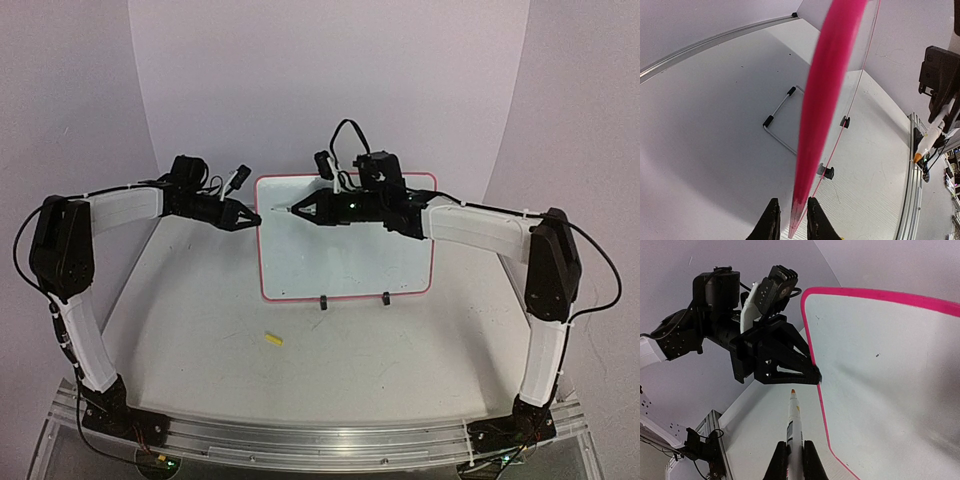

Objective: Write a sentence on the whiteboard
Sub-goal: Hold the whiteboard at the center of the board.

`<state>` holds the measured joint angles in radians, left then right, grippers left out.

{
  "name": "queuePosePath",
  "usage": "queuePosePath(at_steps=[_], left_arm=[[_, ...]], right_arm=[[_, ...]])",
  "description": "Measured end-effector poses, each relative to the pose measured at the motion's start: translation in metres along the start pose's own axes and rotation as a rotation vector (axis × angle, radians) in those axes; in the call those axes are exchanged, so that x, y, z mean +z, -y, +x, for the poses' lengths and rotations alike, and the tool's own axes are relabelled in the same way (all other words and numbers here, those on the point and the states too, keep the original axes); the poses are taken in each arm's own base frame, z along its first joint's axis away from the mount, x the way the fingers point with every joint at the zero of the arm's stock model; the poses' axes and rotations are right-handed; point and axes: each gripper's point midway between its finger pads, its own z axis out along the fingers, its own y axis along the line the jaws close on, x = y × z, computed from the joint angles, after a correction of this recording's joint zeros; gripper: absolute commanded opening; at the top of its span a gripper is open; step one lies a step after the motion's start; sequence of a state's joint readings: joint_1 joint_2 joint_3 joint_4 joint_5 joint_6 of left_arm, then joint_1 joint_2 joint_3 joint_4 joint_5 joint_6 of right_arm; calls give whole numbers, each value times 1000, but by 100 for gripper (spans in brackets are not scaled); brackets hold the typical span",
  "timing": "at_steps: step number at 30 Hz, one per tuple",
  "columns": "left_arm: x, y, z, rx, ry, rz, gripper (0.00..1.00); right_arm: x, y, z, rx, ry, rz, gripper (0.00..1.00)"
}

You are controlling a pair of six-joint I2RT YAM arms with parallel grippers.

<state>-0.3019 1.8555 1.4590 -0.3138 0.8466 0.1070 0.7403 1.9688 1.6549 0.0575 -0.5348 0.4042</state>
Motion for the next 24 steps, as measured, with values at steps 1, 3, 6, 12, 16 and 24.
queuePosePath(at_steps=[1,3,6,12,16,24], left_arm=[[0,0,0,-1,-1,0,18],[1,-1,1,-3,-2,1,16],[2,-1,2,-7,-5,8,12],[3,0,3,-7,-6,20,5],[3,2,3,6,-4,28,0],[3,2,3,36,-4,31,0]], right_arm=[[1,0,-1,-1,1,-1,0],[4,1,-2,-2,3,-2,0],[9,4,-1,0,1,0,0],[15,12,0,5,0,21,0],[16,11,-6,0,16,28,0],[17,9,-20,-9,51,32,0]])
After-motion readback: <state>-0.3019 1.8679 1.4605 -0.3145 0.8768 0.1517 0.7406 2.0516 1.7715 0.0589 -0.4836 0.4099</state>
